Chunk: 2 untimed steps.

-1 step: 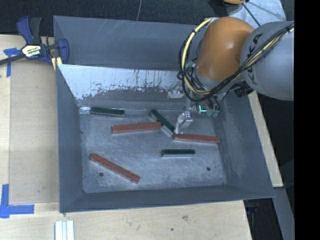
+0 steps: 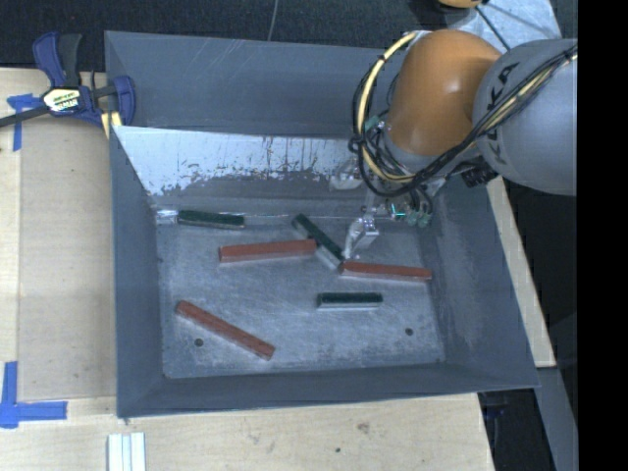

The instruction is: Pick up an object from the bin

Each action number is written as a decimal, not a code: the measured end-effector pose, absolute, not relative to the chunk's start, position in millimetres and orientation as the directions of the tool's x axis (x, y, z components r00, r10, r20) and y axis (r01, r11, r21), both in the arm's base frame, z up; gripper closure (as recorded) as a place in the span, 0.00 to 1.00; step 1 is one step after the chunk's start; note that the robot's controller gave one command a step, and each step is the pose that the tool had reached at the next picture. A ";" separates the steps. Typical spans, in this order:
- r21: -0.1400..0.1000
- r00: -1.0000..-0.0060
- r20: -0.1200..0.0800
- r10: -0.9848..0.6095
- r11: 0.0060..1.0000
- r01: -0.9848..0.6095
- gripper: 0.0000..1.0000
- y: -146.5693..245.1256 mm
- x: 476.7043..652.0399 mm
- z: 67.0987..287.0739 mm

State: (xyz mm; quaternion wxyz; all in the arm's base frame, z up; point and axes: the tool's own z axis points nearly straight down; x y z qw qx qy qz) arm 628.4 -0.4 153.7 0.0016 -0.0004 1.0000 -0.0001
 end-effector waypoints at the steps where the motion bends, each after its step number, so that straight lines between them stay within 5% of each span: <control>1: 0.001 -0.999 -0.033 0.028 1.000 0.028 1.00 12.6 588.5 79.3; 2: 0.001 -0.999 -0.033 0.028 1.000 0.028 1.00 12.6 588.5 79.3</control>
Offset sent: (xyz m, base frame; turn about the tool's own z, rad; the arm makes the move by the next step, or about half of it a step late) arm 0.0000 0.0000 0.0000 0.0000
